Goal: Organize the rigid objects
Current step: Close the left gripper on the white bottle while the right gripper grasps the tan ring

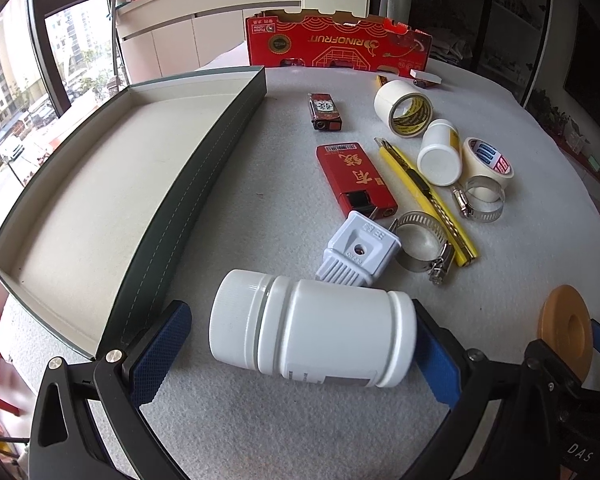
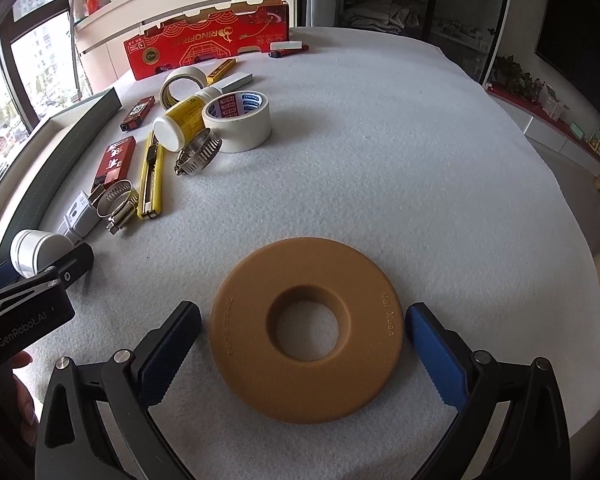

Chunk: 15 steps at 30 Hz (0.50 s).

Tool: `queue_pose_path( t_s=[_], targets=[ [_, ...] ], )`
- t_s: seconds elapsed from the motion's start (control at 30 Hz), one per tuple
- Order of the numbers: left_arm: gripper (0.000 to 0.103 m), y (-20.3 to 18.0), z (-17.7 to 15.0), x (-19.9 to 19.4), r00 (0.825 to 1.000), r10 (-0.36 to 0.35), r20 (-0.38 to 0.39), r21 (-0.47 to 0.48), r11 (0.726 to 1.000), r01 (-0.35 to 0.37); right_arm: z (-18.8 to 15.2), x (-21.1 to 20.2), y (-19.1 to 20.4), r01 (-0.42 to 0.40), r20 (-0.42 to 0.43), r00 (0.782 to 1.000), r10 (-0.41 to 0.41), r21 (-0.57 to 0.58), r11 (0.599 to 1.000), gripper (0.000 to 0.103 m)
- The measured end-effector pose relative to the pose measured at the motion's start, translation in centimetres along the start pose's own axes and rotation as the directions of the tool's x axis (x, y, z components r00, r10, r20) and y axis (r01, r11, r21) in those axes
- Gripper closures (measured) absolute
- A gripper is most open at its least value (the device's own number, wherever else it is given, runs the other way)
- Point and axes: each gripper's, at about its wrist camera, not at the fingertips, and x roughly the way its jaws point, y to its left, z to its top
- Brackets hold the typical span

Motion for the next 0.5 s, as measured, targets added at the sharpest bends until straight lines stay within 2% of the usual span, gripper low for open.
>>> queue_pose_path(
  t_s=[0.17,0.27,0.3,0.33,0.37,0.4,0.5],
  targets=[
    [0.0,0.0,0.5,0.2,0.999,-0.007,-0.043,0.009,1.0,0.008,0.1,0.1,0.1,-0.006,0.011,1.0,0.006,-0.011,1.0,0.0],
    [0.003,-0.1,0.7,0.2,0.998,-0.02,-0.06,0.023,0.999,0.021,0.4,0.2,0.1,-0.011,-0.022,1.0,0.01,-0.016,1.0,0.0],
    [0.008,-0.1,0.7,0.0,0.998,-0.024,-0.056,0.032,0.999,0.026,0.6,0.3,0.1,-0.011,-0.038,0.999,0.011,-0.017,1.0,0.0],
    [0.019,-0.3,0.6,-0.3,0.998,-0.029,-0.05,0.042,0.999,0.031,0.8,0.4,0.1,-0.012,-0.05,0.999,0.011,-0.018,1.0,0.001],
    [0.026,-0.4,0.6,-0.6,0.998,-0.035,-0.044,0.051,0.998,0.038,0.8,0.3,0.0,-0.012,-0.053,0.999,0.011,-0.019,1.0,0.005],
    [0.028,-0.6,0.6,-0.7,0.998,-0.03,-0.047,0.061,0.998,0.033,0.9,0.0,0.0,-0.009,-0.045,0.999,0.008,-0.02,1.0,0.015],
    [0.028,-0.6,0.3,-0.9,0.998,-0.044,-0.052,0.066,0.997,0.047,0.9,-0.2,-0.2,-0.033,-0.062,0.998,0.032,-0.013,0.999,0.015]
  ],
)
